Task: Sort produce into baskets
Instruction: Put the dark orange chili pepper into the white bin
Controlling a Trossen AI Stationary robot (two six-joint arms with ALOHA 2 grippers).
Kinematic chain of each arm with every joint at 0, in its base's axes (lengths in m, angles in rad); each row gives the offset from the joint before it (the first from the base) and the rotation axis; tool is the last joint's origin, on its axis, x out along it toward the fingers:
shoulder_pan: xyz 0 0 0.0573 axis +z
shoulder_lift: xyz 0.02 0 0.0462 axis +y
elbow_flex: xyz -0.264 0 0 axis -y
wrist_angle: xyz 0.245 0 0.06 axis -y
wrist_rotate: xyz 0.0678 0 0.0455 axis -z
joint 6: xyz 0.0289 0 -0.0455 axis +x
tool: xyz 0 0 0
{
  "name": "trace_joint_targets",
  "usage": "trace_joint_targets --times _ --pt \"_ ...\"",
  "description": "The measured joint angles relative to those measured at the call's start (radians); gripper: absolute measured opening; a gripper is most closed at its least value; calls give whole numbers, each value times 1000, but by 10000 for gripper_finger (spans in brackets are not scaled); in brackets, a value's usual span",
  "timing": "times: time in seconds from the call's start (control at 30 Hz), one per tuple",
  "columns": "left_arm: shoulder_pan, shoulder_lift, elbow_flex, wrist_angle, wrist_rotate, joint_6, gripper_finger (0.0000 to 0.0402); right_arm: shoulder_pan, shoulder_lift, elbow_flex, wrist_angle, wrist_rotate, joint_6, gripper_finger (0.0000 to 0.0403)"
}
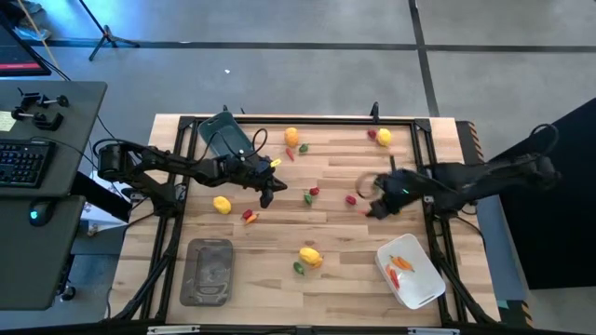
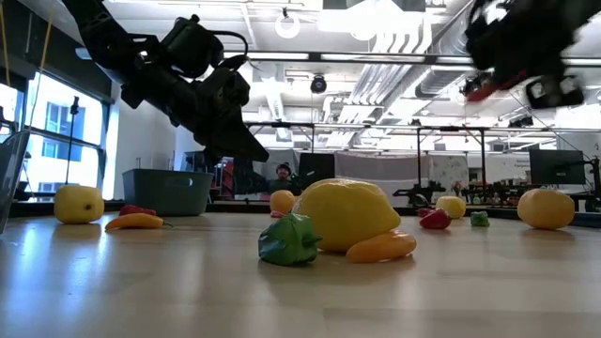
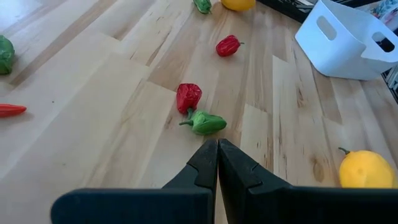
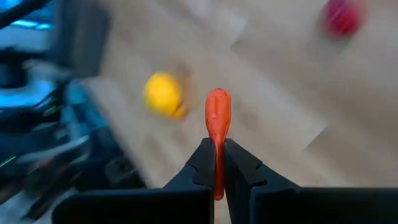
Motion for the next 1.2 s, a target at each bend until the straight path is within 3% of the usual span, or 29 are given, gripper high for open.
trace_joint_targets --times 0.27,0.5,0.63,0.97,1.2 --pt "0 0 0 1 -5 6 0 377 -107 1 2 0 442 1" --pt "0 0 0 1 -28 10 0 561 -70 -8 -60 -88 730 1" --pt "0 0 0 1 -30 24 0 599 -21 -39 -101 -130 789 1" --pt "1 0 0 -1 -30 34 0 588 122 -48 -106 -135 742 1" --pt "0 -11 0 -40 10 8 0 557 205 -48 -106 -178 664 58"
